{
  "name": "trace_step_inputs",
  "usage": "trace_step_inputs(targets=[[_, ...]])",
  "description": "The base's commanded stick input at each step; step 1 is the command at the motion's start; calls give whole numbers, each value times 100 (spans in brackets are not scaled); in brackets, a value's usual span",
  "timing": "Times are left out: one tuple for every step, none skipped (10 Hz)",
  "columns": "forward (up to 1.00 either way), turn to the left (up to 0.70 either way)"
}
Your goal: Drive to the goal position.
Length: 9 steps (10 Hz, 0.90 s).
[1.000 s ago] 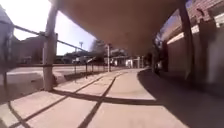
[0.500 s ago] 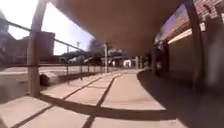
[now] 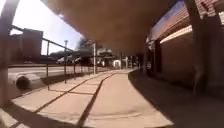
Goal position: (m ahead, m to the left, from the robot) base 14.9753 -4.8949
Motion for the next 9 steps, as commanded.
trace_step_inputs(targets=[[85, 0], [85, 0], [85, -34], [85, -34], [85, 0], [85, 0], [85, 0], [85, 0], [85, 0]])
